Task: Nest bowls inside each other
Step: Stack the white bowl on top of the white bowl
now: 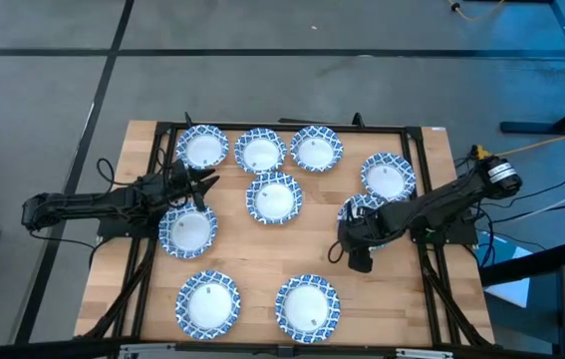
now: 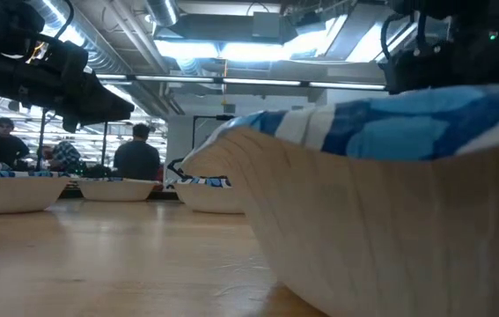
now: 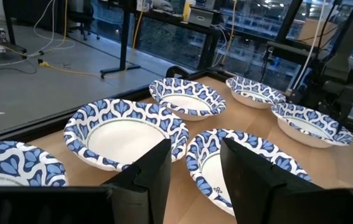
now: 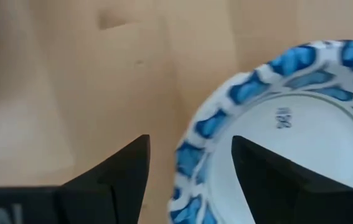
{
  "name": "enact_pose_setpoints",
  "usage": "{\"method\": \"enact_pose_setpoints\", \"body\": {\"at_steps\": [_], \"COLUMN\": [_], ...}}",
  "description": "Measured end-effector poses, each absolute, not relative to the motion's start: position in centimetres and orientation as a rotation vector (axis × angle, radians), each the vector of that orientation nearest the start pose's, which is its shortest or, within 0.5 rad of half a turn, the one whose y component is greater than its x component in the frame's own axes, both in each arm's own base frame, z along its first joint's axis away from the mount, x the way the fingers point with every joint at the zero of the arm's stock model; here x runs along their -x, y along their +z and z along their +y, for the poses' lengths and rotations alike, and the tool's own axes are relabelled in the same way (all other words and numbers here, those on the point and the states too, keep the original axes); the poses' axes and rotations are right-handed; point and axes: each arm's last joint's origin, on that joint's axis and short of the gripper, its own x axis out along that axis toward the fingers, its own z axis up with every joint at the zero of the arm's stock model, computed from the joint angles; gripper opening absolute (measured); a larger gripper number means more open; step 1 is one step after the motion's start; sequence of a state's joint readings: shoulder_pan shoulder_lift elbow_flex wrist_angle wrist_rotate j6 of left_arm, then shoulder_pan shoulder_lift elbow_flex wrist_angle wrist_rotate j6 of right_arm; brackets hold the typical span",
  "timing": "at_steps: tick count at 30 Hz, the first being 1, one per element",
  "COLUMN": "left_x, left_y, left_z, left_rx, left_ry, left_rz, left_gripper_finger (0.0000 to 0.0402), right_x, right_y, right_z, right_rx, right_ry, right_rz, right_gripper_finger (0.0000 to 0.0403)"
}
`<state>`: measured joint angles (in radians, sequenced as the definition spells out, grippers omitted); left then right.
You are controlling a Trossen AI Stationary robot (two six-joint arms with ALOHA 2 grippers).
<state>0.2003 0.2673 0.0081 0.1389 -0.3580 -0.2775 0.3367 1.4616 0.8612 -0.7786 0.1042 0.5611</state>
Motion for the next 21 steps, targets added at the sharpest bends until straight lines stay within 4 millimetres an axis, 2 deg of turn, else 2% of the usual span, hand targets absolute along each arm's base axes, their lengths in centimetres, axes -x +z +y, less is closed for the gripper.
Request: {"method": "enact_pose_setpoints", "body": {"at_steps": [7, 11, 15, 21], "left_x": [-10.7, -10.7, -10.7, -10.7], "left_y": [15.3, 15.2, 15.2, 15.2], "left_z": [3.2, 3.2, 3.2, 3.2], "left_rx": [0.267, 0.283, 0.284, 0.284], "left_ry": [0.567, 0.569, 0.569, 0.568], "left_rz": [0.087, 0.089, 0.090, 0.089], "left_gripper_finger": [0.0133, 0.0133, 0.0133, 0.0133], "right_x": [-23.7, -23.9, -24.0, -24.3], "right_y": [16.8, 16.2, 16.0, 16.0], "right_z": [7.9, 7.8, 7.8, 7.4], "right_rx": [-0.160, -0.178, -0.187, -0.209], "right_ry": [-0.232, -0.265, -0.280, -0.285], "right_rz": [1.397, 1.416, 1.421, 1.403], "right_gripper_finger": [0.0227, 0.0209, 0.0160, 0.0052]}}
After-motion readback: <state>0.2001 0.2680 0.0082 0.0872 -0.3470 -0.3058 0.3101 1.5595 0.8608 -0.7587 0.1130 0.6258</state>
